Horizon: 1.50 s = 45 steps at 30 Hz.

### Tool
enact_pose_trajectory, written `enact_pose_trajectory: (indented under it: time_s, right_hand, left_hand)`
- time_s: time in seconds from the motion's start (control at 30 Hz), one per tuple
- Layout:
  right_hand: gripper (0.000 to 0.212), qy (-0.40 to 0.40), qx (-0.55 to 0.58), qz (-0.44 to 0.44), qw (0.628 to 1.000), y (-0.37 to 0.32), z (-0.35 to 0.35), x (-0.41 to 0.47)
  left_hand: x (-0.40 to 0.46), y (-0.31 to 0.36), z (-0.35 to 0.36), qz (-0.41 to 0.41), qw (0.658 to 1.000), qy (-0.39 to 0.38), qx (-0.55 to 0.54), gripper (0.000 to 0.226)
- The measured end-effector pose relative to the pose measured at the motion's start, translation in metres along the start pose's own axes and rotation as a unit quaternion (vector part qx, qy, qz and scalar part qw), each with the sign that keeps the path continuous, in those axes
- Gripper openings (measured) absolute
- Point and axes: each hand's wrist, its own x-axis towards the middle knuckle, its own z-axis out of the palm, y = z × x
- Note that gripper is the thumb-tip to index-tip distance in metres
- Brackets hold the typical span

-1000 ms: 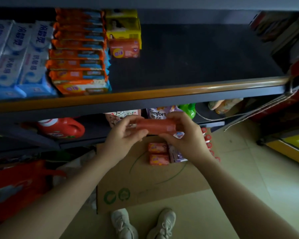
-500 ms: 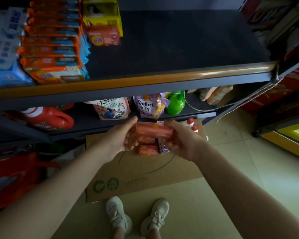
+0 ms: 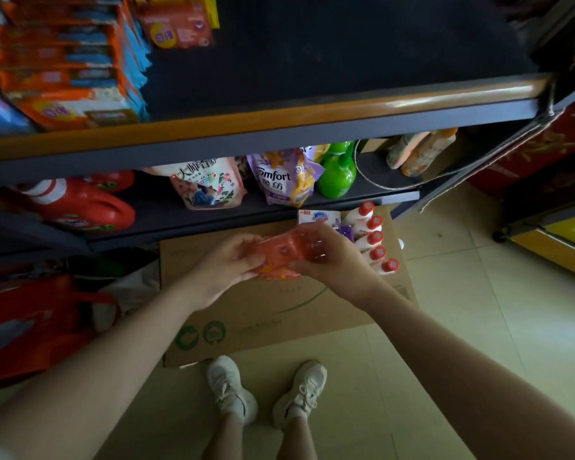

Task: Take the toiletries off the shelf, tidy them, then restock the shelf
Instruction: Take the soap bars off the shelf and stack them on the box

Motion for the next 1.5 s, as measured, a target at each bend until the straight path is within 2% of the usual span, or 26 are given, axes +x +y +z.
enact_pose_trajectory:
  time_s: [0.1,0.17,0.2,0.27,0.33,0.4,0.53,0.63,0.77,0.9,1.03,1.17,1.23,1.3,1.37,1.5]
  right_hand:
    - [0.047,-0.03,0.043,-0.027,0.998,0.007,0.004,-0.002]
    - [0.041,-0.022,0.006,-0.026,0.999,0.014,0.002,0.001]
    - [0.037,0.001,-0.014,-0.01,1.0,0.02,0.0,0.003]
    - [0.026,0.052,-0.03,0.032,0.998,0.034,-0.006,0.008]
    - [0.016,0.071,-0.039,0.065,0.995,0.049,-0.011,0.012]
    - [0.013,0.065,-0.052,0.086,0.993,0.064,-0.011,0.017]
    - [0.013,0.035,-0.082,0.067,0.994,0.083,-0.002,0.032]
    - [0.013,0.018,-0.09,0.053,0.994,0.094,0.007,0.042]
    - [0.01,0.005,-0.092,0.038,0.995,0.098,0.01,0.046]
    - [0.013,-0.002,-0.076,0.033,0.997,0.098,0.009,0.049]
    - [0.016,0.005,-0.049,0.029,0.998,0.091,0.003,0.043]
    - [0.016,0.021,-0.044,0.003,0.999,0.06,-0.004,0.04]
    - [0.018,0.022,-0.054,-0.02,0.998,0.031,-0.006,0.042]
    - [0.022,0.023,-0.051,-0.05,0.997,-0.002,-0.005,0.047]
    - [0.027,0.028,-0.047,-0.086,0.995,-0.036,-0.002,0.054]
    - [0.02,0.058,-0.043,-0.153,0.986,-0.098,0.001,0.075]
  left_hand:
    - [0.004,-0.022,-0.007,-0.025,0.996,-0.02,-0.081,0.027]
    - [0.007,-0.034,-0.012,-0.028,0.996,-0.017,-0.081,0.031]
    - [0.009,-0.04,-0.013,-0.029,0.998,-0.002,-0.052,0.03]
    - [0.015,-0.053,-0.015,-0.019,0.995,0.055,0.078,0.025]
    - [0.023,-0.07,-0.016,-0.009,0.965,0.11,0.236,0.021]
    - [0.031,-0.09,-0.015,-0.017,0.944,0.144,0.297,0.025]
    - [0.053,-0.129,-0.01,-0.037,0.942,0.163,0.29,0.034]
    - [0.072,-0.152,-0.002,-0.023,0.926,0.196,0.322,0.038]
    - [0.089,-0.169,0.01,-0.038,0.924,0.251,0.284,0.05]
    - [0.102,-0.176,0.014,-0.05,0.922,0.247,0.295,0.061]
    - [0.09,-0.161,0.011,-0.051,0.919,0.215,0.327,0.052]
    - [0.051,-0.094,-0.003,0.056,0.907,0.209,0.36,0.031]
    - [0.026,-0.044,-0.012,0.127,0.884,0.209,0.398,0.028]
    - [0.001,0.006,-0.024,0.208,0.844,0.222,0.443,0.029]
    - [-0.022,0.052,-0.038,0.277,0.784,0.236,0.503,0.032]
    - [-0.047,0.126,-0.067,0.371,0.646,0.286,0.602,0.039]
